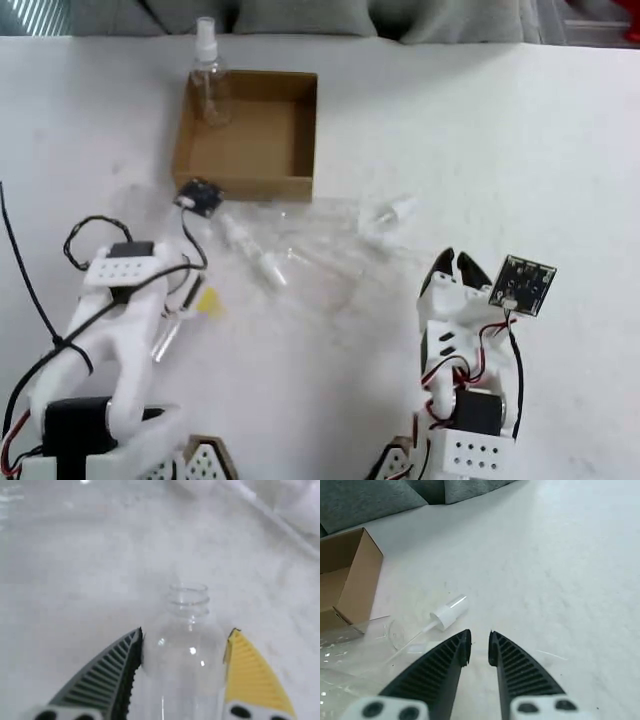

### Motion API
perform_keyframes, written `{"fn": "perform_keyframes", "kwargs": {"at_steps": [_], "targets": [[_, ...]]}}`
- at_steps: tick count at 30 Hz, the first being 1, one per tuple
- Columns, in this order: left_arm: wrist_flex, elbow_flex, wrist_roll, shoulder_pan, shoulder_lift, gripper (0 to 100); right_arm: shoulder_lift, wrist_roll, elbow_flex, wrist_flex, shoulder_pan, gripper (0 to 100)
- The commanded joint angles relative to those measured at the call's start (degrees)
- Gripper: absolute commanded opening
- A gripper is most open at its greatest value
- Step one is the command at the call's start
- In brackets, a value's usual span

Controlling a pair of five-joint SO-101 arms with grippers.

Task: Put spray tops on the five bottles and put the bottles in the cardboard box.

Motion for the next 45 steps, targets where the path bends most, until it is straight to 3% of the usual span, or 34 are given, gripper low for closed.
{"fn": "perform_keyframes", "kwargs": {"at_steps": [1, 8, 17, 25, 37, 42, 45], "targets": [[0.4, -3.3, 5.9, -1.3, -0.4, 26, -0.7, 0.9, 0.4, 0.1, -0.5, 5.2], [2.4, -2.9, 18.1, -2.9, 0.1, 35, -0.7, 0.9, 0.4, 0.1, -0.5, 5.2], [2.6, -2.5, 18.1, -2.6, -0.3, 36, -0.7, 0.9, 0.4, 0.1, -0.5, 5.2], [0.9, -3.9, 3.5, -1.3, 0.2, 27, -0.7, 0.9, 0.4, 0.1, -0.5, 5.2], [-0.6, -2.7, 1.2, 2.7, 0.3, 27, -0.7, 0.9, 0.4, 0.1, -0.5, 5.2], [-0.5, -2.5, 1.2, 2.7, 0.3, 38, -0.7, 0.9, 0.4, 0.1, -0.5, 5.2], [-0.7, -2.7, 1.1, 2.8, 0.3, 37, -0.7, 0.9, 0.4, 0.1, -0.5, 5.2]]}}
